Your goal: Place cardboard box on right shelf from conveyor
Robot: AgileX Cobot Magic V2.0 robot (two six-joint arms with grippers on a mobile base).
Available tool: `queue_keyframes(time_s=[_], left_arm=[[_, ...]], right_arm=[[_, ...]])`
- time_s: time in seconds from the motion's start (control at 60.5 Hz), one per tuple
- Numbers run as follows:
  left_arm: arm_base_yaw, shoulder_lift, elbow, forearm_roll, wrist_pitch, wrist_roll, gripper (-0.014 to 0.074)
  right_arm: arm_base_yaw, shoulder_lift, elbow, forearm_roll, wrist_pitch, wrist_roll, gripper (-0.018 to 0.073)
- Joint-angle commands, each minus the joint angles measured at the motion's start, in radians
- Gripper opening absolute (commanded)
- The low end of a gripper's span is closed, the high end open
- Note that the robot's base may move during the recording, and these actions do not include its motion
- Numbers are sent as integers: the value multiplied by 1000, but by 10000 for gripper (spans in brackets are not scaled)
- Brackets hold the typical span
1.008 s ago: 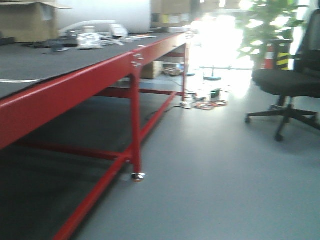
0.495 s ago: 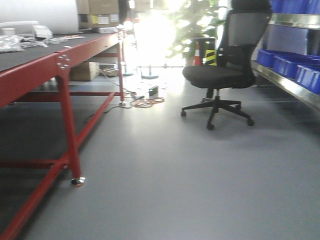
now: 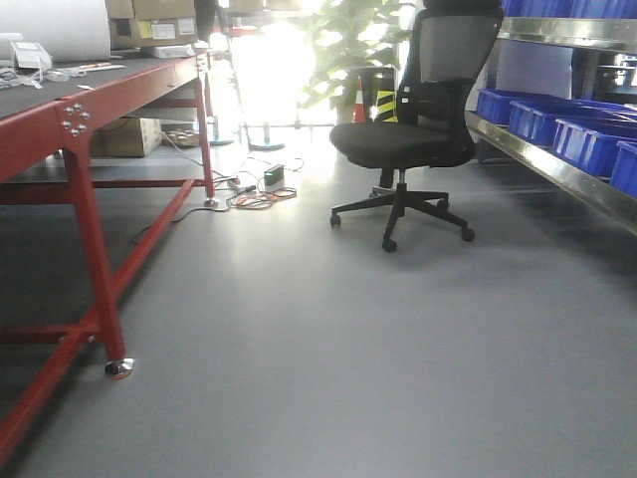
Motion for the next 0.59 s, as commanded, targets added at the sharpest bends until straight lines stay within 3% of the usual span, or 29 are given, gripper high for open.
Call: queue_keyframes(time_s=[0.0,0.578], left_arm=[[-24,-15,10,-6,-84,0,-116],[53,-15,10,-6,-84,0,-116]], right_arm=[[-4,19,-25,-9,-106,-9,186],[-4,19,-25,-9,-106,-9,186]])
